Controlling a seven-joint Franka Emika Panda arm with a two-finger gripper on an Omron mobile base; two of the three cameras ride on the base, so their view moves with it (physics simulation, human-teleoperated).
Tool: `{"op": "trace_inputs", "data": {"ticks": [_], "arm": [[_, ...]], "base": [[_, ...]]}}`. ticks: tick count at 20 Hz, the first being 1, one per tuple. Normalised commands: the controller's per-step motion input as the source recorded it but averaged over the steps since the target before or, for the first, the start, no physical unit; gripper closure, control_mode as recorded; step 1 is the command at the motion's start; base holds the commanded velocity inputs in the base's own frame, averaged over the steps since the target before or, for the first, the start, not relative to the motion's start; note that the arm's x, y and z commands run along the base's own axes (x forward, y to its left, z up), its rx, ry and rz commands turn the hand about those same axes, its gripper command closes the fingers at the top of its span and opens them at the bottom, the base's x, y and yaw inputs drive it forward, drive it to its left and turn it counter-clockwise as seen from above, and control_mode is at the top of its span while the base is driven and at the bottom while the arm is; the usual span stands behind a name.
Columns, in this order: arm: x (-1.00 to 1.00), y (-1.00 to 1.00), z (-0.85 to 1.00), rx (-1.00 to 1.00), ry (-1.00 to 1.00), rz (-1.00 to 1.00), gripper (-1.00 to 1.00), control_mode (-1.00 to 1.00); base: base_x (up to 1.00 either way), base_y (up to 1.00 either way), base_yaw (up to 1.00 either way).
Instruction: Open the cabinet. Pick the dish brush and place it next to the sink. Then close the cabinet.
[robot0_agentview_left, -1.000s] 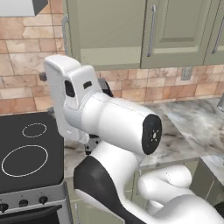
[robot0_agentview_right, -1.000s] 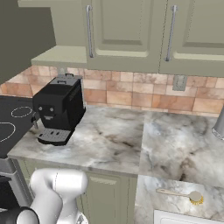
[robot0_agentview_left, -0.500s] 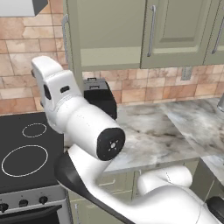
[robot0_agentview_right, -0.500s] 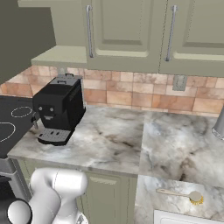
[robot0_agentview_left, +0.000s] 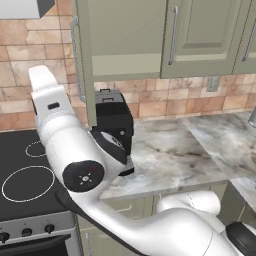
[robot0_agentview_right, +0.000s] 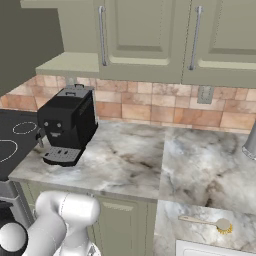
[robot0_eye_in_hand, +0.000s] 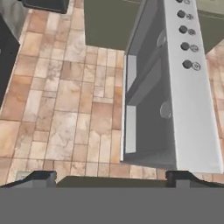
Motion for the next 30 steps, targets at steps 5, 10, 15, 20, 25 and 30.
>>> {"op": "trace_inputs", "data": {"ticks": [5,10,15,20,25,30], "arm": [[0.07,-0.1,0.0,0.01,0.0,-0.19,-1.0,-1.0],[0.09,-0.15,0.0,0.0,0.0,-0.17,-1.0,-1.0],[0.16,-0.2,0.0,0.0,0.0,-0.15,-1.0,-1.0],[0.23,-0.16,0.0,0.0,0.0,-0.12,-1.0,-1.0],[0.18,-0.17,-0.03,0.0,0.0,-0.1,-1.0,-1.0],[0.21,-0.12,-0.02,0.0,0.0,-0.11,-1.0,-1.0]], "base": [[0.0,0.0,0.0],[0.0,0.0,0.0],[0.0,0.0,0.0],[0.0,0.0,0.0],[0.0,0.0,0.0],[0.0,0.0,0.0]]}}
